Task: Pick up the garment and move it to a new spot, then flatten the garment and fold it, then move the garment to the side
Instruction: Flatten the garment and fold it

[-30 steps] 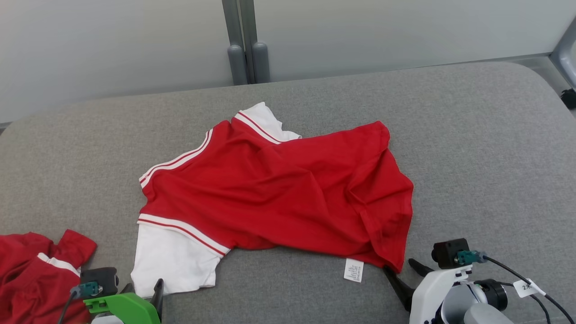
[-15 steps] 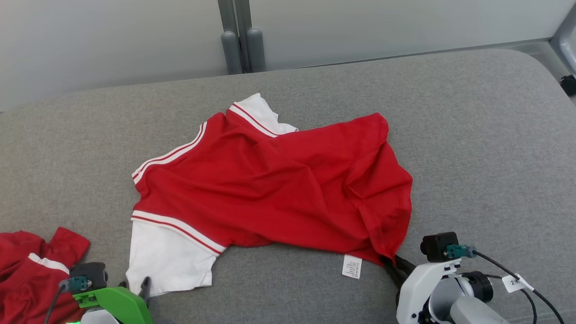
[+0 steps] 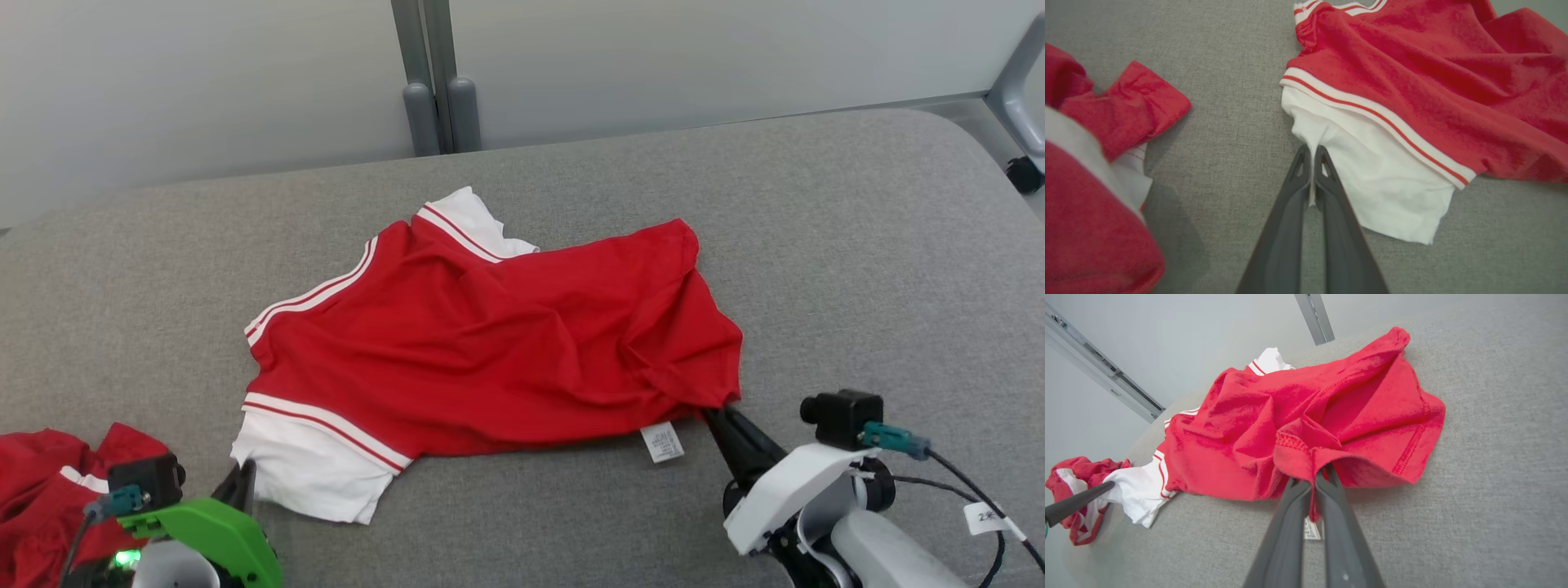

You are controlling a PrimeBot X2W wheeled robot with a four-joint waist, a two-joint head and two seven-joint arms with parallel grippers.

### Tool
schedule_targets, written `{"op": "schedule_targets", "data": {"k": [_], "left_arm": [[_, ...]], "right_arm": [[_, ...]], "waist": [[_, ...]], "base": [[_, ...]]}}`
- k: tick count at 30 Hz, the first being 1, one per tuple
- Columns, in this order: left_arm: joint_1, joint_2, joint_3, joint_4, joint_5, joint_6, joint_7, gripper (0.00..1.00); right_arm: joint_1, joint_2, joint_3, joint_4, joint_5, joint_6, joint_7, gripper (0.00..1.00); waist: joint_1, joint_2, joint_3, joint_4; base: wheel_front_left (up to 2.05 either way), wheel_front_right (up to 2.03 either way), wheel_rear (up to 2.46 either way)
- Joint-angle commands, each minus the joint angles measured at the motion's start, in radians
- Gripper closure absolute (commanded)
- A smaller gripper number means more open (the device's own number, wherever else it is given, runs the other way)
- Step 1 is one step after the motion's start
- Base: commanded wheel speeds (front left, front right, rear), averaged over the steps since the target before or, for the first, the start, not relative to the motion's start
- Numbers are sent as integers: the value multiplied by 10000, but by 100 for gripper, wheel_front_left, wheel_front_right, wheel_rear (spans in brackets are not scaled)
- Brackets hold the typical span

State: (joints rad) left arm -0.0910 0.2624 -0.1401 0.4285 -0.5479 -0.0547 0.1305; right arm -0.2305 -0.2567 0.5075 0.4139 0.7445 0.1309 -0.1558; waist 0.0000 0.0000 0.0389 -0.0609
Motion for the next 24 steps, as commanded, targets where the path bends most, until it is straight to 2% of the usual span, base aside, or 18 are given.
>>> {"op": "schedule_targets", "data": {"k": [1,7,11,16,24], "left_arm": [[-322,96,43,-372,-44,-100,-70,100],[-2106,391,-98,-1527,-56,-272,591,100],[-4282,593,-303,-1284,-144,-447,1372,100],[-7473,710,-453,-226,2,-575,1793,100],[-12292,635,-578,1679,615,-590,1159,100]], "right_arm": [[-172,-185,-65,-386,314,-4,-205,100],[-1723,-856,-138,-1680,1412,-4,-248,100],[-3553,-1213,-159,-1811,2334,-2,111,100],[-6267,-1287,-100,-1114,3316,-2,512,100],[-10437,-1017,-50,851,4021,-2,315,100]], "waist": [[0,0,92,13],[0,0,929,-43],[0,0,1834,-21],[0,0,2887,-158],[0,0,3947,-377]], "base": [[0,0,0],[0,0,0],[0,0,0],[0,0,0],[0,0,0]]}}
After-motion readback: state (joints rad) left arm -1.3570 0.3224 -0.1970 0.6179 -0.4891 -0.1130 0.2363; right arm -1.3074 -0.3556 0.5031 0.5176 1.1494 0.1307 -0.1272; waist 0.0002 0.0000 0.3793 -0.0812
